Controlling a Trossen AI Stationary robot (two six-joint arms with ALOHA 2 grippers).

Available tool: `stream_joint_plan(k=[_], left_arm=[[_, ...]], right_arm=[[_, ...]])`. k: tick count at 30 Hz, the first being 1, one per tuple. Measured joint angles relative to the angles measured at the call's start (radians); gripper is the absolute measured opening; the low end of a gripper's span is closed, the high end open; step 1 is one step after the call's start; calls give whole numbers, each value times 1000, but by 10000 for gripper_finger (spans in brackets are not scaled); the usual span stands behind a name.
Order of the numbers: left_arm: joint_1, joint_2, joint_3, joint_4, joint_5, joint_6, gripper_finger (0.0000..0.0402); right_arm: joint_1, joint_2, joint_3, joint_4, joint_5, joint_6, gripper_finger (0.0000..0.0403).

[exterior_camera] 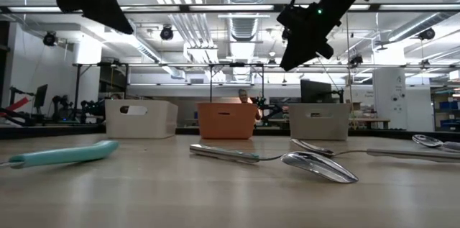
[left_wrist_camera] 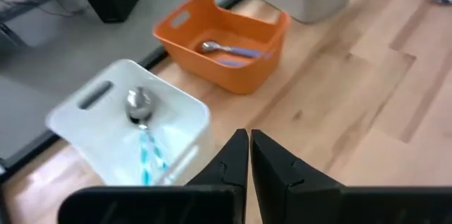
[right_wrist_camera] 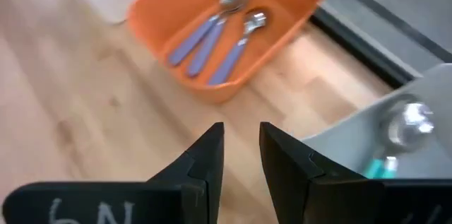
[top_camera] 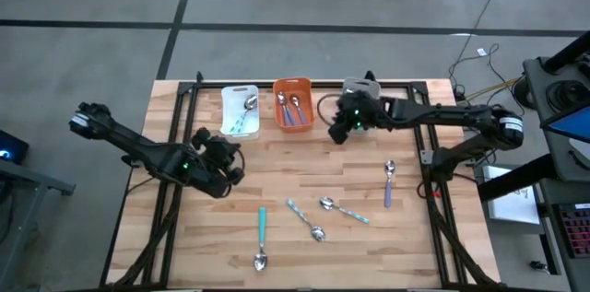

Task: Sort silverware by color (type)
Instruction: Put the blue patterned spoon into the white bin

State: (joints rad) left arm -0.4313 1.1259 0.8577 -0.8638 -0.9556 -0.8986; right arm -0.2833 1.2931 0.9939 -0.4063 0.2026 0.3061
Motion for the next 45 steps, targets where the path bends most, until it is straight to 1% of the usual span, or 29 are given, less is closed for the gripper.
stream_joint_plan(k=[4,8,10,14,18,22,26,28,33,35,36,40,43,45], left_arm=[[0,58,0,45,25,-2,0],[3,97,0,46,26,-32,0],[5,108,0,53,19,-34,0],[7,119,-1,60,-5,-32,0],[14,118,-1,60,-5,-2,0],[31,112,-1,61,-35,46,0],[61,106,-1,63,-65,106,0],[82,103,-1,63,-69,133,0],[133,102,-1,64,-89,272,0],[159,100,-1,64,-132,333,0],[173,99,-1,64,-173,352,0],[220,98,-1,64,-334,395,0],[248,98,-1,64,-379,423,0],[263,98,-1,64,-381,439,0]], right_arm=[[55,22,0,-2,-18,27,86],[63,31,0,-3,-124,35,99],[63,31,2,-2,-154,35,107],[63,33,35,-4,-151,33,120],[63,59,96,1,-150,43,125],[63,119,176,0,-148,45,121],[59,183,282,-29,-148,-14,112],[48,207,366,-93,-150,-41,106],[32,257,579,-372,-154,-66,94],[36,276,639,-475,-189,-71,91],[37,288,663,-527,-222,-66,90],[38,332,709,-703,-371,8,89],[66,353,694,-813,-462,46,95],[102,359,662,-850,-478,69,102]])
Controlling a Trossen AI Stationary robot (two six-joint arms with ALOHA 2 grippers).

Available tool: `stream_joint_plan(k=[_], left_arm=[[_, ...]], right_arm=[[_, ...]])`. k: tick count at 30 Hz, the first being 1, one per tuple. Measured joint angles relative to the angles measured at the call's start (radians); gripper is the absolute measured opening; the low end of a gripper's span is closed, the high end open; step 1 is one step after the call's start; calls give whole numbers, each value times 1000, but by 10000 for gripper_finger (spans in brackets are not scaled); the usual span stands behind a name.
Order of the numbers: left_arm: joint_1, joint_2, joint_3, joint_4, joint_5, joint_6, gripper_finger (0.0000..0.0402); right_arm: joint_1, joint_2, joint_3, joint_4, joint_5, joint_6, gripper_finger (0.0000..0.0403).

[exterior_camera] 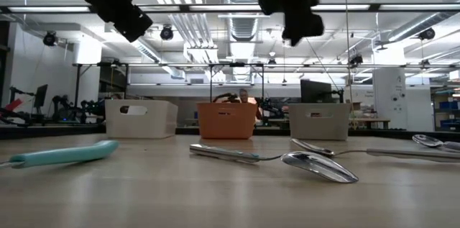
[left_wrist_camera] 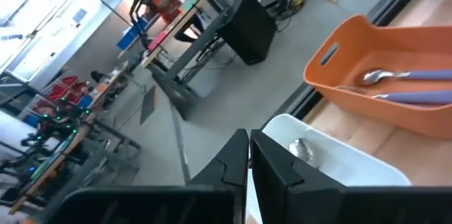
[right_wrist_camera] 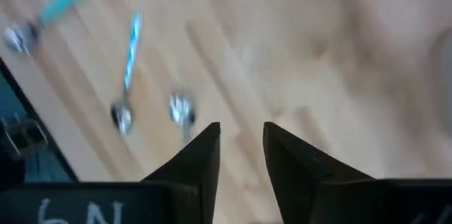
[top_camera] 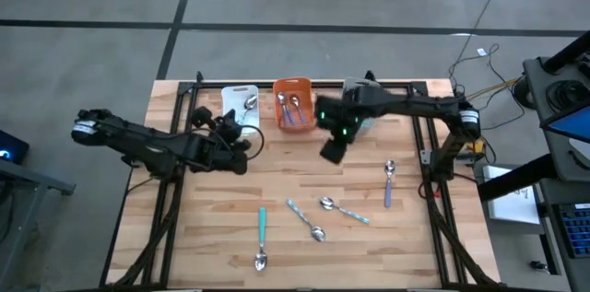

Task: Sort silverware by color (type)
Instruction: Put the blue patterned spoon into the white bin

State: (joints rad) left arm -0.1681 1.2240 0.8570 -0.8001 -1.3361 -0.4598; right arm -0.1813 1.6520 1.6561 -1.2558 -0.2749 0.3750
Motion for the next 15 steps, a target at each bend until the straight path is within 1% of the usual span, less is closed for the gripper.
stream_joint_plan(k=[4,6,7,8,9,11,12,13,15], left_arm=[[11,-1,0,0,33,41,0],[11,-2,0,0,70,69,0],[11,-3,1,1,107,90,0],[11,-3,5,-2,164,117,0],[11,-3,10,0,254,150,0],[11,-9,11,20,474,210,0],[11,-9,6,51,554,238,0],[11,-9,0,88,617,262,0],[9,-9,-16,148,693,310,0]], right_arm=[[86,0,-92,5,-4,57,119],[138,0,-141,16,7,76,127],[166,0,-165,22,19,82,131],[193,0,-193,37,33,88,134],[219,0,-222,58,38,91,137],[270,0,-281,127,40,95,140],[294,0,-308,166,40,97,141],[316,0,-336,209,41,102,141],[356,1,-381,290,53,140,139]])
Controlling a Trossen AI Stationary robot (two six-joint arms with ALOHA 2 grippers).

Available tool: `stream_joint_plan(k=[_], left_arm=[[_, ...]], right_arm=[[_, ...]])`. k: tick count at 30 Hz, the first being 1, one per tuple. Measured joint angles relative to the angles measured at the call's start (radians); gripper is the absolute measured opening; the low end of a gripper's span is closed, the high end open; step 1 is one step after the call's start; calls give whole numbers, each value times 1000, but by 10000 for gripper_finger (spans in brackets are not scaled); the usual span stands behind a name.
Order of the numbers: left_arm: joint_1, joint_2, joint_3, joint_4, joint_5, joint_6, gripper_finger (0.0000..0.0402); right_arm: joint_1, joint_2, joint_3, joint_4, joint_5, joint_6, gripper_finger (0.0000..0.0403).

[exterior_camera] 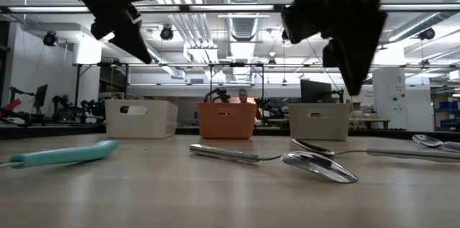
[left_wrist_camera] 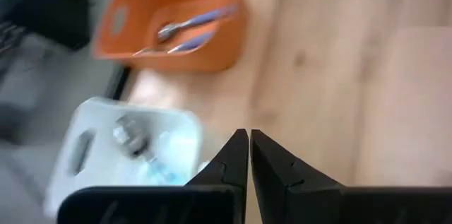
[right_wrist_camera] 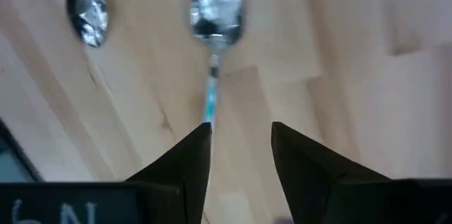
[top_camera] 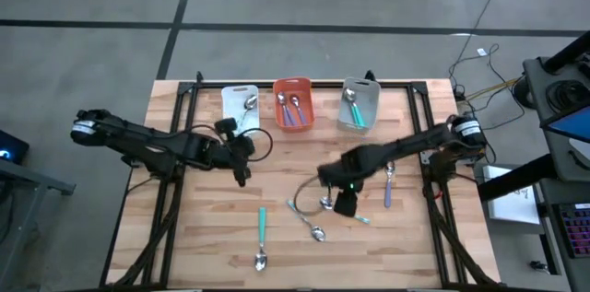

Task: Sort silverware by color (type)
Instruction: Put the blue patterned spoon into the white bin

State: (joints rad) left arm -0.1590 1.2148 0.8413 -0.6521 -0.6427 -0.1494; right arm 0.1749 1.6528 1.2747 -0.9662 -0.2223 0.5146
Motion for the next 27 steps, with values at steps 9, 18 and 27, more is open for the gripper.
stream_joint_plan(k=[9,18,27], left_arm=[[0,-36,-91,203,145,180,0],[2,-238,-194,344,294,283,0],[2,-414,-273,421,258,303,0]], right_arm=[[141,18,-83,122,44,207,118],[196,18,-51,119,145,401,102],[192,18,-33,125,251,453,116]])
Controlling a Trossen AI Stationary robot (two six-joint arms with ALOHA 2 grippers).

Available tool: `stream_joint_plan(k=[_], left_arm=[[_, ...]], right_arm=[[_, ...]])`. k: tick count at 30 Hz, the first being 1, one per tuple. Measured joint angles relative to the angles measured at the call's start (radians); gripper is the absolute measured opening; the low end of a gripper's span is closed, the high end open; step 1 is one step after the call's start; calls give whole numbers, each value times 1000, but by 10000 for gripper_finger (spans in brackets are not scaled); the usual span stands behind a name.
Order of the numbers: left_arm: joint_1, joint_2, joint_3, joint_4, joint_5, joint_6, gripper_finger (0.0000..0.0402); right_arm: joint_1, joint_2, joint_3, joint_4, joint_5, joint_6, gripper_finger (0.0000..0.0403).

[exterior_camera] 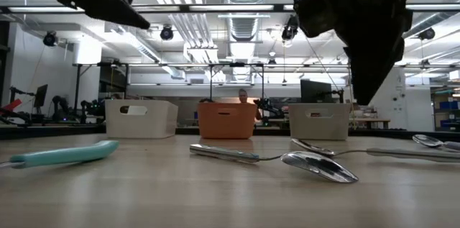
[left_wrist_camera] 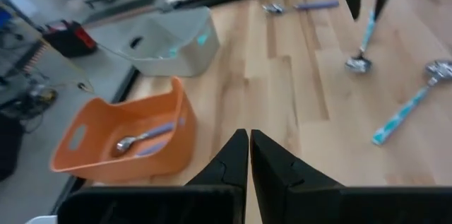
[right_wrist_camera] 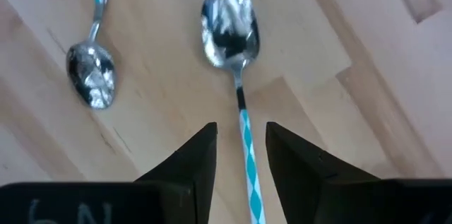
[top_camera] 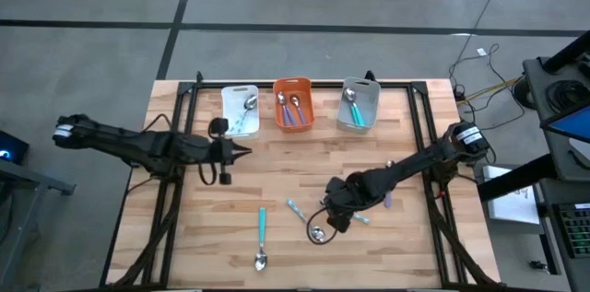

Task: Sort silverware by color (type)
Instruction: Put the blue patterned spoon into the white bin

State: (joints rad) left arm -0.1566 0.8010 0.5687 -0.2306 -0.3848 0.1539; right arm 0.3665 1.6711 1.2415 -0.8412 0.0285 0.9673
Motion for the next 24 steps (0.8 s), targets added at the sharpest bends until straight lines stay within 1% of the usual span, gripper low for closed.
stream_joint_plan(k=[5,10,13,19,24], left_arm=[[0,-50,-20,40,-75,20,0],[0,-60,-15,56,-79,21,0],[0,-58,-15,81,-80,22,0],[0,-52,-14,82,-79,26,0],[0,-49,-13,101,-80,27,0]], right_arm=[[0,42,-4,11,9,-46,129],[0,112,-5,22,8,-121,136],[0,156,-5,21,3,-131,133],[-2,204,0,16,-35,-168,107],[-9,202,-3,10,-38,-180,61]])
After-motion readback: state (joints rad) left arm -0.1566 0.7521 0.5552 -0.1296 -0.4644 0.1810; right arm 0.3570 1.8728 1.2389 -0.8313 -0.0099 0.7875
